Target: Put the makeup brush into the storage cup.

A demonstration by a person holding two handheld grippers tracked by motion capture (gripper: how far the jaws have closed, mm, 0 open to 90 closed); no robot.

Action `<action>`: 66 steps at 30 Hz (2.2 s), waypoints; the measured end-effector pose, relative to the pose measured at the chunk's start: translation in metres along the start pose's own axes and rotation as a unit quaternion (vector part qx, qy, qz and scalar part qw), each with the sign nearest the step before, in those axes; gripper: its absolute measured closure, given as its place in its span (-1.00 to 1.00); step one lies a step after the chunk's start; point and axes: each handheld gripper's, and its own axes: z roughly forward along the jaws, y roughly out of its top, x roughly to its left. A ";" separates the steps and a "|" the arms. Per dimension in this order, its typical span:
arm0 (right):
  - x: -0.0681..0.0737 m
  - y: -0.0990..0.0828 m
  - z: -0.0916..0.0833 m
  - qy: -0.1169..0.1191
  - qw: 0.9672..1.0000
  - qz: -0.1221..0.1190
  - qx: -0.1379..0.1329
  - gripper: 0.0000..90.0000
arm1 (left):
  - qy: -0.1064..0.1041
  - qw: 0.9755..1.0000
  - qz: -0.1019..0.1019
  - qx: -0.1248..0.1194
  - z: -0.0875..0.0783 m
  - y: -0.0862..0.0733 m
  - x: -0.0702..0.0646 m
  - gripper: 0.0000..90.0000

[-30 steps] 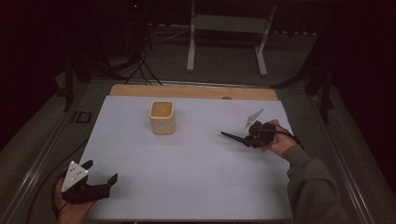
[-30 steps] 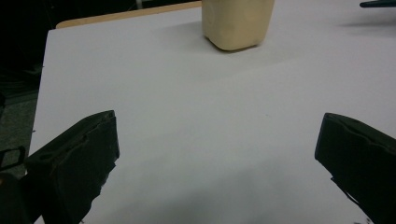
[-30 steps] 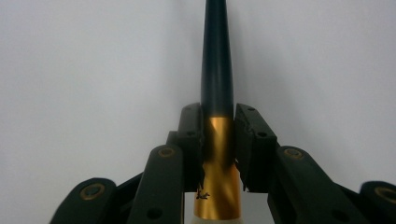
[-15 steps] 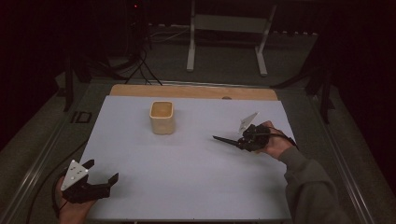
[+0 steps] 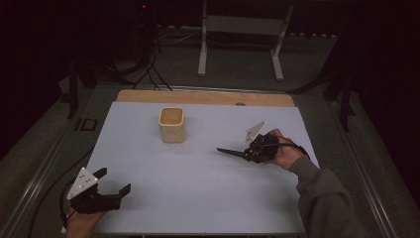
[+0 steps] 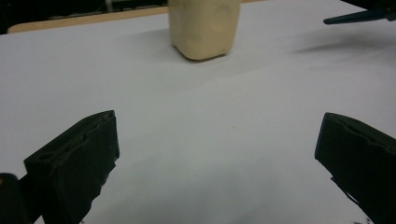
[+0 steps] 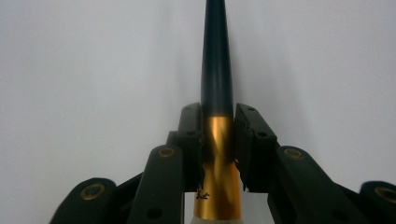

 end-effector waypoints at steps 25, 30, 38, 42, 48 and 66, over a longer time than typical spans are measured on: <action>0.032 0.035 0.000 0.025 0.997 -0.076 -0.006 0.62 | -0.079 0.995 0.060 -0.004 0.029 0.030 -0.030 -0.97; 0.036 0.040 0.000 0.029 0.996 -0.084 -0.010 0.62 | -0.100 0.992 0.073 -0.005 0.042 0.040 -0.042 -0.97; 0.043 0.048 -0.001 0.034 0.994 -0.102 -0.014 0.62 | -0.129 0.987 0.097 0.004 0.061 0.051 -0.061 -0.97; 0.047 0.052 -0.002 0.032 0.993 -0.110 -0.017 0.62 | -0.141 0.985 0.101 0.000 0.069 0.056 -0.069 -0.97; 0.054 0.058 -0.004 0.036 0.991 -0.124 -0.023 0.62 | -0.155 0.982 0.111 -0.002 0.082 0.063 -0.080 -0.96; 0.070 0.074 -0.004 0.061 0.985 -0.156 -0.031 0.62 | -0.205 0.969 0.139 0.004 0.113 0.076 -0.109 -0.60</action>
